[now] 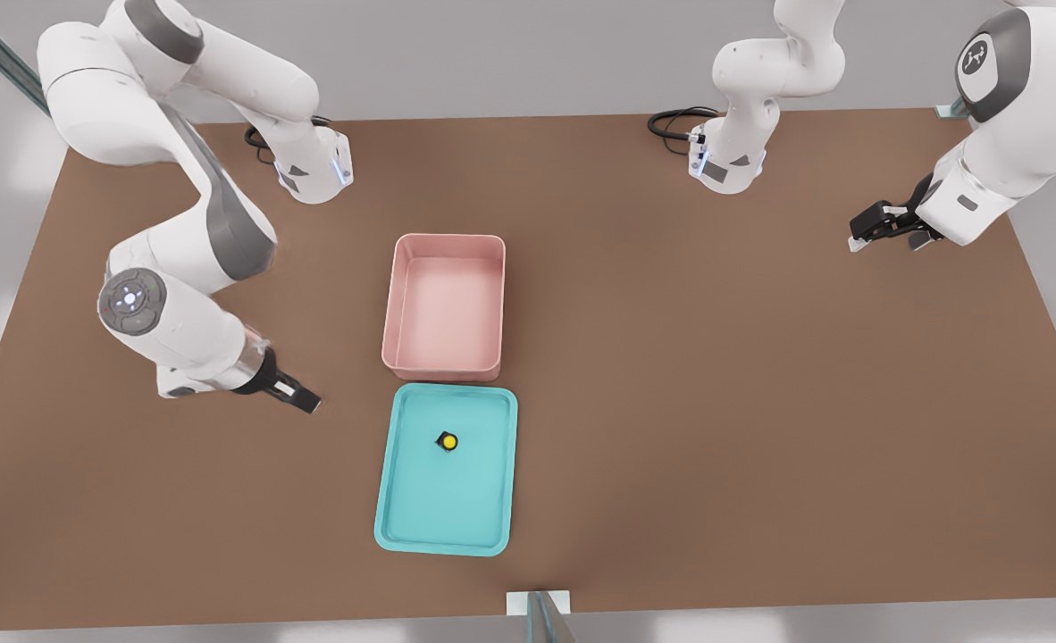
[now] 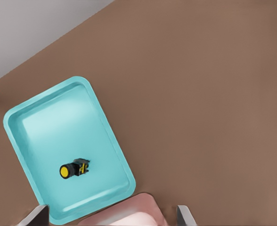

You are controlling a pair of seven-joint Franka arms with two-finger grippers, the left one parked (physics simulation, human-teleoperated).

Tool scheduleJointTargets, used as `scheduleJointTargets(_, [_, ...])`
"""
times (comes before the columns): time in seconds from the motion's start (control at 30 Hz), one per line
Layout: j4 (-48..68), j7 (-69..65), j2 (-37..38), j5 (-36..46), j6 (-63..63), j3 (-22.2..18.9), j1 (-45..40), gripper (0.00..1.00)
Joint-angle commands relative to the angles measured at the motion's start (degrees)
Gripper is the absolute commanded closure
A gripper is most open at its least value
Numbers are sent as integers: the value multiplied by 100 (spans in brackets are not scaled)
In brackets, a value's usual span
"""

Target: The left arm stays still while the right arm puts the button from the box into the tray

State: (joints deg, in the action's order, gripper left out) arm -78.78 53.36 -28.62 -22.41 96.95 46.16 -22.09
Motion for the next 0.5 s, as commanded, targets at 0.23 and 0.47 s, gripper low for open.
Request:
scheduleJointTargets(0.23, [-929, -5608, 1895, 1775, -1592, -4379, 2894, 0])
scheduleJointTargets(0.47, [-929, -5617, 1965, 1793, -1547, -4388, 2736, 0])
